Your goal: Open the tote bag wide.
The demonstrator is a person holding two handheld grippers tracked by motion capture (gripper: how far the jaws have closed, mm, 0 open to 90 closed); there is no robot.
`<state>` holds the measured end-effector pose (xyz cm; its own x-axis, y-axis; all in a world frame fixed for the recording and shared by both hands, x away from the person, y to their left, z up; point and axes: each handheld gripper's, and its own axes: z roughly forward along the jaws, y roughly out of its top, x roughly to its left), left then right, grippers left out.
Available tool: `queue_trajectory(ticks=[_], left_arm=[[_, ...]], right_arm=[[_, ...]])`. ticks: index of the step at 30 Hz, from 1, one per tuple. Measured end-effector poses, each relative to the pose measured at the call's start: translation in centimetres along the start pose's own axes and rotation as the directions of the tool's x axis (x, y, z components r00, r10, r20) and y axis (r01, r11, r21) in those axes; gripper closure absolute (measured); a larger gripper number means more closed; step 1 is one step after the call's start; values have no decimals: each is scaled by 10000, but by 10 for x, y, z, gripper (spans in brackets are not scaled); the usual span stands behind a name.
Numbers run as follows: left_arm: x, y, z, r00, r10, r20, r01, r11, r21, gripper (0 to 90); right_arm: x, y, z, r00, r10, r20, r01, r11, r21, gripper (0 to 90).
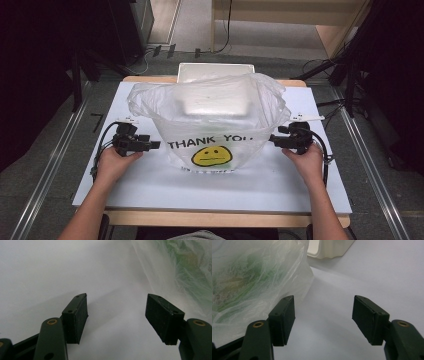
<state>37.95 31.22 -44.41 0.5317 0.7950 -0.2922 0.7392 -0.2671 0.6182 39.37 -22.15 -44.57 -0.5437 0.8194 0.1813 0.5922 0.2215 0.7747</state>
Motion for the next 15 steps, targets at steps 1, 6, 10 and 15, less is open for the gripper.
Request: queue_trajectory(ticks=[1, 6, 10, 15], left_arm=[[0, 0, 0, 10000, 12, -17, -12, 10000, 25, 354], [1, 2, 3, 9999, 124, -101, -122, 9998, 166, 381], [3, 5, 3, 9999, -24, 112, 22, 9999, 151, 384], [0, 12, -6, 9994, 83, 344, -85, 9999, 56, 412]], right_arm=[[0, 0, 0, 10000, -8, 2, 8, 10000, 11, 363], [0, 1, 1, 10000, -13, -46, 13, 10000, 69, 373], [0, 1, 3, 10000, -67, 16, 67, 9998, 183, 385], [-1, 4, -2, 9998, -193, -25, 194, 9987, 478, 418]])
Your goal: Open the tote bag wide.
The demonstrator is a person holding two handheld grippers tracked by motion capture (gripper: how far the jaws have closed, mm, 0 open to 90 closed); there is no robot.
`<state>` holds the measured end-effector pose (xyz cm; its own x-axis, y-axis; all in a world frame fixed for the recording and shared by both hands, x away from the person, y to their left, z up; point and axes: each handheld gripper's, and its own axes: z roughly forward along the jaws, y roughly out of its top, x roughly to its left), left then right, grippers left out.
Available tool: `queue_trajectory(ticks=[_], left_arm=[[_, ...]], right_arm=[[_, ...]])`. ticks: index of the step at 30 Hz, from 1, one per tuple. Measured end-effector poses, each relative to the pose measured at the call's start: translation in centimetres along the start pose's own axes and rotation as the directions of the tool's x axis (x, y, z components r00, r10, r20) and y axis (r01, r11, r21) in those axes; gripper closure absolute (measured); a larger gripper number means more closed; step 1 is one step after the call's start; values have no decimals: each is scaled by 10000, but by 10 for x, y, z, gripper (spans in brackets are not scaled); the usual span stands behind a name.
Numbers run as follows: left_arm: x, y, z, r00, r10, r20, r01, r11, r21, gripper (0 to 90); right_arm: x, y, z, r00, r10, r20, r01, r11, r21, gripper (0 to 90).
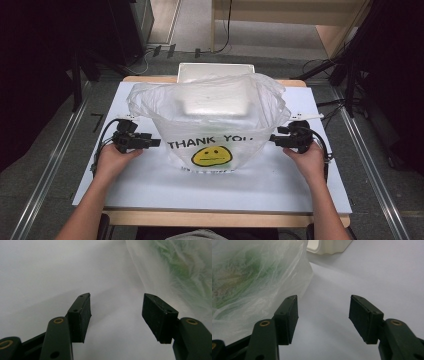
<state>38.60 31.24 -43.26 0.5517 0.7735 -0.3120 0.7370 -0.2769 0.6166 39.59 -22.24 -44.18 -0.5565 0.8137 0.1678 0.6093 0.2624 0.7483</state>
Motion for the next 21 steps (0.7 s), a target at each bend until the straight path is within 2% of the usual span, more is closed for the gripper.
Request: queue_trajectory(ticks=[1, 3, 4, 5, 7, 10, 11, 15, 17, 19, 21], left_arm=[[-1, 2, -3, 9996, 69, 261, -67, 9999, -98, 412], [-1, 7, -9, 9989, 235, 400, -221, 9991, -349, 427], [-2, 10, -10, 9984, 270, 503, -257, 9993, -264, 443], [-2, 13, -12, 9979, 358, 542, -345, 9991, -241, 449], [-4, 20, -17, 9956, 781, 521, -776, 9969, -126, 482], [-6, 33, -25, 9901, 1192, 746, -1185, 9929, -135, 515], [-7, 36, -26, 9894, 1231, 776, -1215, 9923, -247, 525], [-8, 55, -38, 9790, 1853, 855, -1830, 9825, -338, 583], [-9, 62, -43, 9782, 1950, 715, -1929, 9806, -349, 585], [-10, 69, -46, 9836, 1646, 739, -1631, 9863, -259, 591], [-9, 75, -49, 9842, 1585, 787, -1572, 9873, -224, 606]], right_arm=[[-1, 2, -3, 10000, -74, -25, 74, 10000, -52, 430], [-5, 7, -12, 9996, -89, -255, 81, 9995, -307, 457], [-8, 10, -17, 9993, -23, -361, 6, 9989, -462, 470], [-11, 12, -21, 9978, 64, -656, -103, 9981, -602, 470], [-15, 18, -27, 9949, 118, -1000, -182, 9978, -640, 487], [-16, 27, -36, 9920, -294, -1228, 221, 9979, -607, 485], [-17, 31, -39, 9902, -385, -1339, 297, 9973, -673, 484], [-17, 48, -53, 9841, -995, -1471, 844, 9908, -1053, 521], [-18, 55, -58, 9787, -1196, -1667, 1014, 9883, -1137, 550], [-19, 64, -62, 9799, -1071, -1681, 925, 9914, -927, 551], [-19, 73, -66, 9784, -1153, -1718, 1024, 9913, -822, 546]])
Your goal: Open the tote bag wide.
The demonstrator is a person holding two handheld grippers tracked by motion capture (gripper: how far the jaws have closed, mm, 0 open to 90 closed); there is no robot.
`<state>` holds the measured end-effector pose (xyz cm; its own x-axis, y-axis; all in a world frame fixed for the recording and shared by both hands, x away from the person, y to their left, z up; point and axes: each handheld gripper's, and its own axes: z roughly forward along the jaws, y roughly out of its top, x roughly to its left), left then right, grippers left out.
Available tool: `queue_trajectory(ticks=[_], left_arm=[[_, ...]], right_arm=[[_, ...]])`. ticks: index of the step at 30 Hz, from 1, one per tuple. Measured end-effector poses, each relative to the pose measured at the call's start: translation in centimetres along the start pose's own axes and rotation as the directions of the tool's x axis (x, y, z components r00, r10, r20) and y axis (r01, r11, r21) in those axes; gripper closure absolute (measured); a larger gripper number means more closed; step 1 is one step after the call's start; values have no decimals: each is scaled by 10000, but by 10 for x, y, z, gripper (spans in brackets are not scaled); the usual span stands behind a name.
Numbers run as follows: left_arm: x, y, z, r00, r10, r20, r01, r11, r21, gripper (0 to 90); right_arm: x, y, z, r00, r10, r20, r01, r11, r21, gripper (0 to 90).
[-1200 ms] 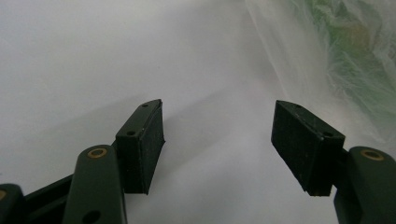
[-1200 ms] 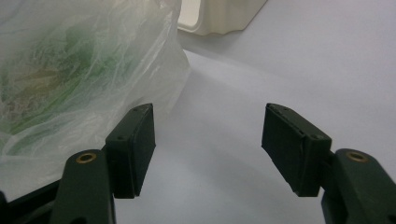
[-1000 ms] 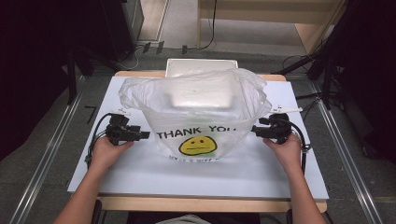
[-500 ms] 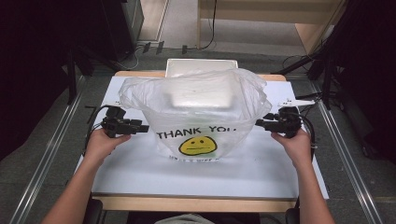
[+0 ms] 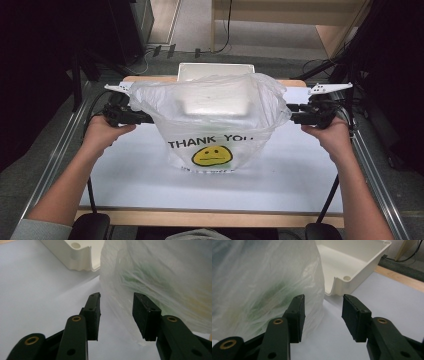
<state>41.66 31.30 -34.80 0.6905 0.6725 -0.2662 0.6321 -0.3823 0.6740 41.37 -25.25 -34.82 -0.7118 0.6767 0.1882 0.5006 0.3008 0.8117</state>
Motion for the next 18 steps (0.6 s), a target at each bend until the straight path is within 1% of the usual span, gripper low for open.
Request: queue_trajectory(ticks=[1, 2, 3, 4, 5, 6, 7, 8, 10, 12, 14, 18], left_arm=[[1, 2, -2, 9998, 199, -97, -198, 9997, 116, 618], [0, 5, -4, 9997, 126, -193, -126, 9999, -3, 624], [1, 7, -7, 9995, 275, -128, -275, 9996, 49, 642], [1, 9, -8, 9997, 218, -89, -218, 9997, -65, 653], [2, 11, -11, 9993, 333, -189, -334, 9994, -24, 665], [4, 12, -14, 9991, 387, -196, -386, 9992, 56, 686], [9, 14, -18, 9994, 345, -84, -345, 9994, 18, 690], [11, 14, -21, 9995, 280, -119, -280, 9996, -15, 708], [19, 17, -29, 10000, 27, -29, -27, 9999, -166, 754], [21, 22, -38, 10000, -53, -70, 52, 9996, -274, 801], [19, 29, -45, 10000, 53, -69, -56, 9993, -381, 828], [9, 47, -57, 9985, 513, -189, -520, 9977, -431, 852]], right_arm=[[0, 4, -2, 10000, -62, 18, 62, 10000, 12, 545], [0, 9, -4, 10000, -35, -24, 35, 10000, 59, 536], [0, 14, -6, 9999, -92, -49, 92, 10000, 6, 529], [1, 18, -9, 9998, -177, -25, 177, 9998, -19, 527], [1, 23, -11, 9997, -254, 27, 254, 9997, -49, 526], [2, 27, -14, 9994, -337, 39, 338, 9994, -86, 526], [3, 31, -16, 9992, -387, 51, 388, 9991, -154, 528], [4, 36, -19, 9992, -392, -7, 392, 9990, -226, 533], [6, 43, -23, 9988, -484, 39, 485, 9985, -238, 542], [9, 50, -27, 9982, -601, -12, 600, 9979, -235, 540], [12, 58, -29, 9977, -674, -42, 673, 9974, -246, 546], [17, 73, -33, 9967, -812, -79, 810, 9965, -198, 595]])
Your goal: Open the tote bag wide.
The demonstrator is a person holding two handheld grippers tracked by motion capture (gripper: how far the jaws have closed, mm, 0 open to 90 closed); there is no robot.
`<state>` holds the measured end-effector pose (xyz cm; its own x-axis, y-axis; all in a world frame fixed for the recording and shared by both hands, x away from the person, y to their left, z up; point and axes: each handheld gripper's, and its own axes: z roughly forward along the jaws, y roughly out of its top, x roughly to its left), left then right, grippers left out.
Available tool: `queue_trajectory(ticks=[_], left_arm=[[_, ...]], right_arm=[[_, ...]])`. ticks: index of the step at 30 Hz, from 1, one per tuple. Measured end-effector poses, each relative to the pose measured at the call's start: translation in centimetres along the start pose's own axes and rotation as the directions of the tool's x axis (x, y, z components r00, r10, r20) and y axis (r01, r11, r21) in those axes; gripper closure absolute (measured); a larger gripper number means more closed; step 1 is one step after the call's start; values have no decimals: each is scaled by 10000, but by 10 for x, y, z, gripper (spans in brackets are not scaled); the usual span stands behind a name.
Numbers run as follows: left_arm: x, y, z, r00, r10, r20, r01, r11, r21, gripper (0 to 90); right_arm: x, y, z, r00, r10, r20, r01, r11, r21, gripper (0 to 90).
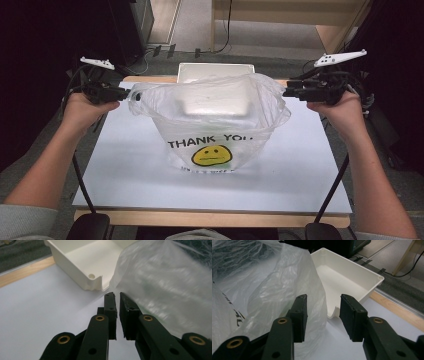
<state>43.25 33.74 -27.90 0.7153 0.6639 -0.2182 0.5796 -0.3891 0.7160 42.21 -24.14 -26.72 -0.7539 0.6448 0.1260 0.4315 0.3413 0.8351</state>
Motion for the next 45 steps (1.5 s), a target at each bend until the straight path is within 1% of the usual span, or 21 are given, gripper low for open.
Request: queue_trajectory(ticks=[3, 4, 8, 10, 11, 13, 15, 16, 17, 20, 22, 25, 27, 30, 35, 38, 39, 41, 43, 44, 45], left_arm=[[-7, 16, -9, 9997, 263, 25, -263, 9996, -75, 852], [-10, 23, -12, 9989, 452, 93, -451, 9989, -159, 856], [-20, 43, -20, 9960, 893, -74, -893, 9960, -78, 858], [-25, 53, -25, 9951, 989, -83, -989, 9951, -61, 858], [-28, 58, -27, 9944, 1053, -107, -1054, 9944, -73, 858], [-34, 67, -30, 9925, 1225, -11, -1225, 9923, -161, 860], [-41, 77, -33, 9908, 1347, 138, -1342, 9905, -304, 861], [-45, 81, -33, 9894, 1445, 115, -1441, 9891, -308, 862], [-48, 86, -33, 9879, 1545, 152, -1540, 9877, -273, 864], [-58, 97, -27, 9846, 1712, 341, -1706, 9852, -187, 881], [-64, 101, -23, 9800, 1943, 429, -1931, 9807, -293, 886], [-73, 107, -13, 9758, 2077, 684, -2061, 9781, -298, 887], [-78, 111, -7, 9740, 2103, 845, -2085, 9776, -287, 887], [-86, 117, 2, 9722, 2111, 1016, -2092, 9774, -293, 886], [-104, 126, 15, 9664, 2243, 1257, -2233, 9745, -218, 886], [-111, 129, 22, 9611, 2393, 1375, -2376, 9709, -288, 886], [-113, 129, 25, 9600, 2430, 1395, -2413, 9700, -293, 886], [-117, 127, 31, 9598, 2424, 1415, -2413, 9701, -254, 886], [-120, 123, 39, 9584, 2463, 1445, -2460, 9691, -203, 886], [-121, 121, 44, 9588, 2457, 1425, -2465, 9691, -124, 886], [-121, 119, 48, 9608, 2387, 1412, -2405, 9706, -42, 885]], right_arm=[[2, 12, -3, 10000, -14, -83, 14, 10000, -4, 655], [3, 17, -4, 9999, -43, -130, 44, 10000, 17, 677], [11, 37, -6, 9990, -398, -199, 397, 9992, -33, 744], [13, 46, -9, 9984, -543, -123, 541, 9983, -205, 758], [14, 51, -10, 9983, -563, -124, 560, 9981, -261, 793], [16, 60, -11, 9981, -514, -326, 502, 9981, -366, 837], [21, 68, -8, 9975, -524, -480, 509, 9982, -318, 840], [23, 71, -6, 9968, -619, -500, 604, 9977, -306, 832], [27, 75, -4, 9950, -865, -498, 849, 9958, -335, 832], [39, 86, 7, 9911, -1157, -656, 1138, 9930, -313, 861], [46, 90, 12, 9874, -1388, -757, 1360, 9899, -405, 882], [58, 99, 23, 9816, -1678, -908, 1663, 9858, -235, 894], [64, 103, 30, 9820, -1575, -1045, 1566, 9875, -166, 893], [73, 109, 43, 9773, -1729, -1226, 1733, 9848, -70, 891], [85, 115, 61, 9704, -1907, -1483, 1925, 9813, -18, 890], [91, 117, 71, 9672, -1877, -1712, 1921, 9813, 89, 890], [93, 116, 75, 9672, -1888, -1697, 1937, 9810, 123, 891], [94, 113, 81, 9679, -1755, -1799, 1819, 9831, 198, 890], [94, 108, 87, 9705, -1465, -1914, 1535, 9879, 219, 890], [94, 105, 90, 9726, -1264, -1951, 1349, 9904, 308, 891], [95, 102, 93, 9744, -1224, -1888, 1318, 9906, 376, 891]])
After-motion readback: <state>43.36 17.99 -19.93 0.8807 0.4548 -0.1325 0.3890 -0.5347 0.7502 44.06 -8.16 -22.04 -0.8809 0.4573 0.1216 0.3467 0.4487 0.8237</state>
